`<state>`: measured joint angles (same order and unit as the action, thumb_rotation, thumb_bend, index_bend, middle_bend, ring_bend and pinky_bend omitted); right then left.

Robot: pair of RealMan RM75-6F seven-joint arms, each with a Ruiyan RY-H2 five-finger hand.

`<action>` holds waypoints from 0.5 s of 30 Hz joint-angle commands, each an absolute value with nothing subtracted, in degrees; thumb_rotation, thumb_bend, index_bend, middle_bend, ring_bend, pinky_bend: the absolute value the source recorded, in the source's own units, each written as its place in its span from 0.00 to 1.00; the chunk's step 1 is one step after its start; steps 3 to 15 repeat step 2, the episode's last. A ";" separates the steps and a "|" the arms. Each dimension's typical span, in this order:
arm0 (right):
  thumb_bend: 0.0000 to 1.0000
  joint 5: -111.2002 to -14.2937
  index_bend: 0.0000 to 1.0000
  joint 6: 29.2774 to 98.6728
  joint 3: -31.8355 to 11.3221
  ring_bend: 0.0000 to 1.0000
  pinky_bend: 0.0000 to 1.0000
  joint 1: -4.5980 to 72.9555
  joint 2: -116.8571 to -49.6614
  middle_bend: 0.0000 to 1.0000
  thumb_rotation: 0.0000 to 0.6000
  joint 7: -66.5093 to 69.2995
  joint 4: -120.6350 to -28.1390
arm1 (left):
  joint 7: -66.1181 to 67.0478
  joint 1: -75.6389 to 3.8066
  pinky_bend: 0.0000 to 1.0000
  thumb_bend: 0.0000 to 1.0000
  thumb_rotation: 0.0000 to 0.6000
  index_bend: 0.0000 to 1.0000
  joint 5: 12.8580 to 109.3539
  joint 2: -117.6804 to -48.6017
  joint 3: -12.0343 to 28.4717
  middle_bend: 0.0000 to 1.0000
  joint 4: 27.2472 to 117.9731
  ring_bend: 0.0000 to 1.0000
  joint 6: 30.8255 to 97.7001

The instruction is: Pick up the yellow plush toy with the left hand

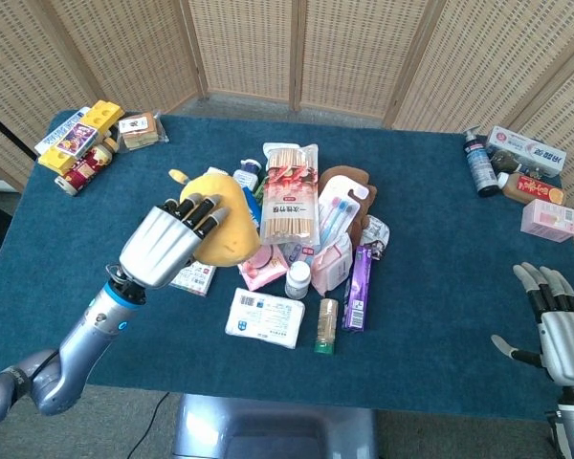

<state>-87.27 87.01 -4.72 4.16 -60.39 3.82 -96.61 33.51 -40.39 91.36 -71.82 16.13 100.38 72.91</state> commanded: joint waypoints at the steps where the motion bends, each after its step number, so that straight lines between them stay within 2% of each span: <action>1: 0.00 -87.28 0.00 86.91 -4.72 0.00 0.00 4.23 -60.44 0.00 1.00 3.65 -96.63 | 33.88 -40.03 0.79 0.00 1.00 0.82 91.35 -69.93 16.78 0.69 101.97 0.69 73.48; 15: 0.00 -87.28 0.00 86.87 -4.71 0.00 0.00 4.25 -60.51 0.00 1.00 3.52 -96.62 | 33.89 -39.97 0.79 0.00 1.00 0.82 91.35 -69.54 16.81 0.69 102.22 0.69 73.57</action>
